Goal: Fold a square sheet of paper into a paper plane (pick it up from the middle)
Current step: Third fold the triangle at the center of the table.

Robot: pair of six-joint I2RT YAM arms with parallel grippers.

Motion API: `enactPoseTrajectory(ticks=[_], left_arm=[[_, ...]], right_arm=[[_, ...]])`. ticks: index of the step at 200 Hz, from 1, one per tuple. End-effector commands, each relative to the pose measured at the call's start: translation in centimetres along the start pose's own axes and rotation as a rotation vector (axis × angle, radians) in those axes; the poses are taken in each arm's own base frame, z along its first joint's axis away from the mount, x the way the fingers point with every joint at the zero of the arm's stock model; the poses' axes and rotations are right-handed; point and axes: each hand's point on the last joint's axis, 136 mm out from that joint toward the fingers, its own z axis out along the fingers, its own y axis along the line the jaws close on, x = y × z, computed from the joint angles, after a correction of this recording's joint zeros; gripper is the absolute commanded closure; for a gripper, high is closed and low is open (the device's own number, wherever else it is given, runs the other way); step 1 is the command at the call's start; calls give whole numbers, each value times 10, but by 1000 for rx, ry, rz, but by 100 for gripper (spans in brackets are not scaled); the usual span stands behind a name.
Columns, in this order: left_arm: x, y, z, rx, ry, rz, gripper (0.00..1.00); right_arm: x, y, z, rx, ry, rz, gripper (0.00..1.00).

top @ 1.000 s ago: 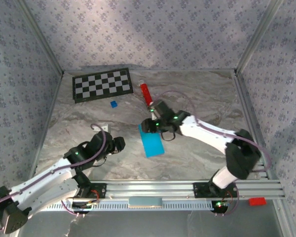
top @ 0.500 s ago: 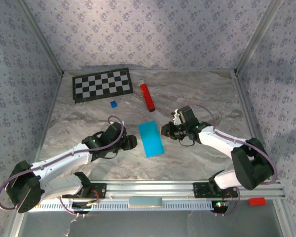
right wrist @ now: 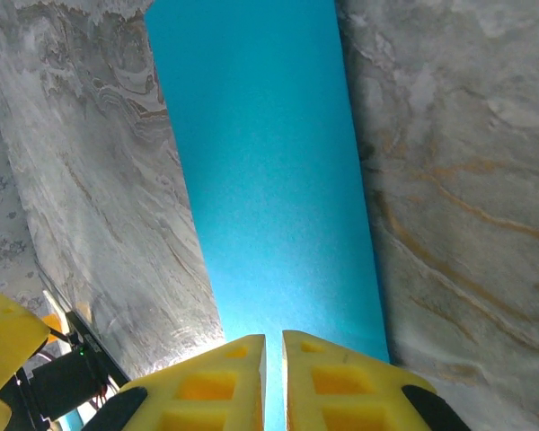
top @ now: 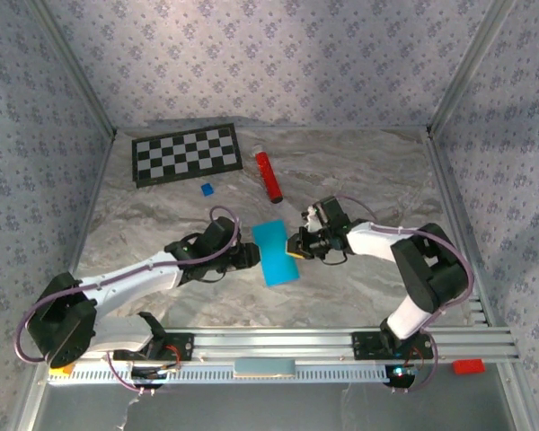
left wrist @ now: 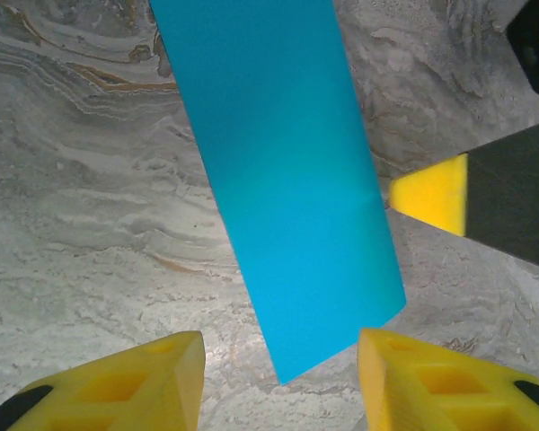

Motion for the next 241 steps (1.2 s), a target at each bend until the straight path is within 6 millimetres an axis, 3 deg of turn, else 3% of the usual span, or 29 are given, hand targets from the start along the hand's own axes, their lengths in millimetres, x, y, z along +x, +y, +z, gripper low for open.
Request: enactPoseTrajectory(ticks=[1, 54, 95, 241], left_arm=[[-8, -18, 2, 52, -1, -16, 52], [-7, -16, 12, 62, 10, -77, 50], [-4, -8, 26, 68, 34, -137, 49], [-8, 5, 70, 56, 97, -192, 57]], right_arm=[[-7, 7, 5, -33, 20, -29, 87], [3, -34, 18, 35, 20, 98, 89], [14, -54, 20, 57, -7, 218, 89], [14, -57, 26, 56, -3, 293, 92]])
